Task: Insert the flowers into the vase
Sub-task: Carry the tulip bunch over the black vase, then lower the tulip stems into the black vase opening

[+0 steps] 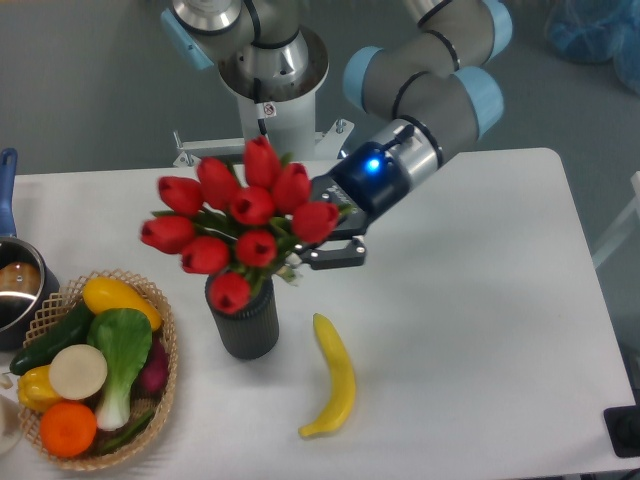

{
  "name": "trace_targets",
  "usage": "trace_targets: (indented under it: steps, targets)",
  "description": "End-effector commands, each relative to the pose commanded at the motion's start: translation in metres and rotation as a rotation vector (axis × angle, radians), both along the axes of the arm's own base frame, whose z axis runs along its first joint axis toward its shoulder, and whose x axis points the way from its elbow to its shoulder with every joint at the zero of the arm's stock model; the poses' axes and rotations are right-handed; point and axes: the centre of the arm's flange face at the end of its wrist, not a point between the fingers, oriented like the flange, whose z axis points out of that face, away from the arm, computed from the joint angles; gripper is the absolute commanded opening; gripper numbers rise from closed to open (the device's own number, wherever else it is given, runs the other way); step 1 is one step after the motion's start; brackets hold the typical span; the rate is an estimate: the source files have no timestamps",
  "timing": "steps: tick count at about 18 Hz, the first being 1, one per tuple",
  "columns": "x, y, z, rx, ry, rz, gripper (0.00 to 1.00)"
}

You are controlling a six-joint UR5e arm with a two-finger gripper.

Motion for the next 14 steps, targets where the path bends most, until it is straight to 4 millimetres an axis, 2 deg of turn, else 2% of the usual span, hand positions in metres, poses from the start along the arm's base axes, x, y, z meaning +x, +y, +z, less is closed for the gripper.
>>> trace_targets:
  steps: [5, 12, 14]
  targets:
    - [0.023, 0.005, -0.016, -0.011, -0.017, -0.032, 0.19]
    - [0.027, 0.008, -0.032, -0.009, -0.015, -0.044, 0.19]
    - [0.026, 0.009, -0.041, -0.006, -0.009, -0.045, 0.19]
